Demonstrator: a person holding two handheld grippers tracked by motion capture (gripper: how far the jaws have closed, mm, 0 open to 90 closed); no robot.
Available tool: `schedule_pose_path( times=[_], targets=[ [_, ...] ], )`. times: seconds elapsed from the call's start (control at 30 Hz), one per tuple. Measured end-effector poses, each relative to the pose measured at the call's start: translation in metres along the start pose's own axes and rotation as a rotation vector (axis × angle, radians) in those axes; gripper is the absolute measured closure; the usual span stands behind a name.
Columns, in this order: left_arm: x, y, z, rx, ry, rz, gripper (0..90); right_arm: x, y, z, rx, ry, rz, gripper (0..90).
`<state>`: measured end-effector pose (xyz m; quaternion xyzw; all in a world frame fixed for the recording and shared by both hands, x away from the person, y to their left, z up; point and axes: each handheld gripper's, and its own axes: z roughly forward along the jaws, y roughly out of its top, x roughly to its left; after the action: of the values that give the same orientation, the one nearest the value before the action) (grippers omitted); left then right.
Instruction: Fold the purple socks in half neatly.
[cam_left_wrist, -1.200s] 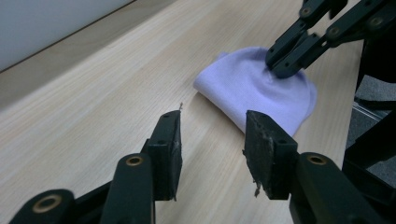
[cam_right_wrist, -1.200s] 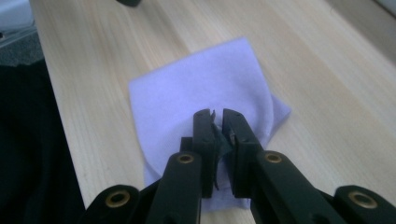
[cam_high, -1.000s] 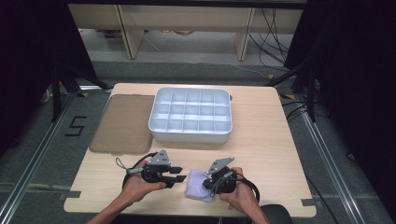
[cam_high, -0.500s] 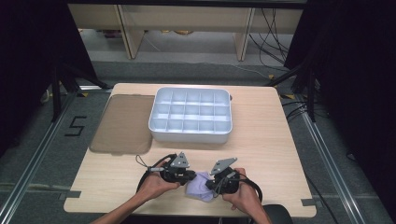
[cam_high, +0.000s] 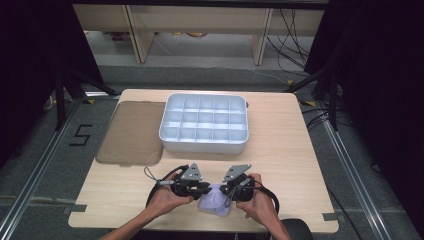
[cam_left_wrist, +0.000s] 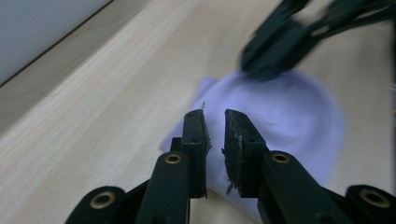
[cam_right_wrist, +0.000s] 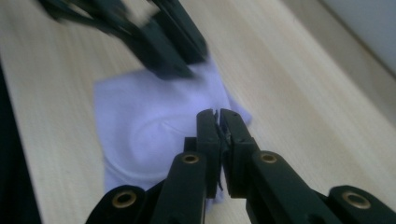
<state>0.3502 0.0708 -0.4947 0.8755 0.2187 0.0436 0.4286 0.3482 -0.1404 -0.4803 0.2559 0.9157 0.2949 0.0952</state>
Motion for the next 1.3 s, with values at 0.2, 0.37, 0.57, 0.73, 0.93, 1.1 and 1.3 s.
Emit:
schedule_pose_path(
  times=[0.2,0.37,0.57,0.73,0.93,1.1,1.3],
  targets=[
    [-0.024,-0.02,0.002,0.062,-0.043,0.034,78.6,0.001,-0.004,0.003,0.01,0.013,0.014,87.5],
    [-0.018,-0.012,-0.014,0.004,-0.03,0.019,77.2,0.004,-0.005,-0.002,-0.007,-0.01,0.01,86.4],
    [-0.004,-0.023,-0.034,-0.034,0.016,-0.079,68.0,0.01,-0.003,-0.012,-0.053,0.027,-0.025,86.0],
    [0.005,-0.034,-0.041,-0.025,0.023,-0.159,55.2,0.018,-0.003,-0.006,-0.024,0.055,-0.023,85.4],
    [0.011,-0.034,-0.042,-0.023,0.035,-0.21,43.6,0.017,-0.007,0.007,0.03,0.076,-0.017,85.5],
    [0.015,-0.036,-0.042,-0.029,0.04,-0.259,39.0,0.021,-0.006,0.01,0.016,0.059,-0.028,85.4],
    [0.022,-0.038,-0.047,-0.016,0.058,-0.28,37.3,0.025,0.001,0.016,0.007,0.041,-0.04,85.3]
  ],
)
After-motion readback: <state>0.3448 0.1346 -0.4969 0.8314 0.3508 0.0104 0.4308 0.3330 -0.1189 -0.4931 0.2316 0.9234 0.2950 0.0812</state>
